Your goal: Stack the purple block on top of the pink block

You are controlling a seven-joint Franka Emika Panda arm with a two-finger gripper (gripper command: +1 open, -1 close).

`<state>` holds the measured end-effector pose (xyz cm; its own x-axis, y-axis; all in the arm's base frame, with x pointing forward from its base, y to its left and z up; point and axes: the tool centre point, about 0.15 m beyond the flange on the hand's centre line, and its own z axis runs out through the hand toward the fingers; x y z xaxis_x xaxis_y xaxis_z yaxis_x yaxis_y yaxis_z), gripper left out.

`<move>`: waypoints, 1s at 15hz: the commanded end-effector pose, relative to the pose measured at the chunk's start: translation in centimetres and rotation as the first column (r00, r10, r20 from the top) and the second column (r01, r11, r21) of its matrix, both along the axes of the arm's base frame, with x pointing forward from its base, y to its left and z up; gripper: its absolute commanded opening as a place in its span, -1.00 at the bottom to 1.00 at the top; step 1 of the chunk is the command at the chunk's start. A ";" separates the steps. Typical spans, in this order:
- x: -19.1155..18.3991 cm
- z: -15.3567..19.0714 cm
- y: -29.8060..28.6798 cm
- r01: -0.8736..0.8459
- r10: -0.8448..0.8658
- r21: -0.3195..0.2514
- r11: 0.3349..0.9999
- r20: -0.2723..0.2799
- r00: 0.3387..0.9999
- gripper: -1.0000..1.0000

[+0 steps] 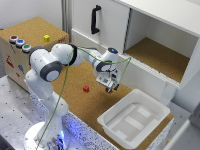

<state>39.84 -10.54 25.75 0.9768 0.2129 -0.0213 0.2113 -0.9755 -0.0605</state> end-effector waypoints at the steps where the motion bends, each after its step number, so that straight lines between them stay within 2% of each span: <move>1: 2.8 -1.0 -0.8 -0.006 0.007 -0.018 1.000 0.028 1.000 1.00; 2: 3.8 -1.6 -1.0 -0.008 0.009 -0.029 1.000 0.032 0.999 1.00; 5: 6.3 -2.9 -1.7 -0.005 0.005 0.017 1.000 0.040 0.999 1.00; 12: 8.2 -4.7 -2.2 0.032 -0.034 0.044 0.999 0.057 0.998 1.00; 13: 8.2 -4.9 -2.2 0.045 -0.047 0.047 0.998 0.051 0.998 -1.00; 15: 8.0 -5.2 -2.2 0.048 -0.051 0.062 0.997 0.042 0.998 -1.00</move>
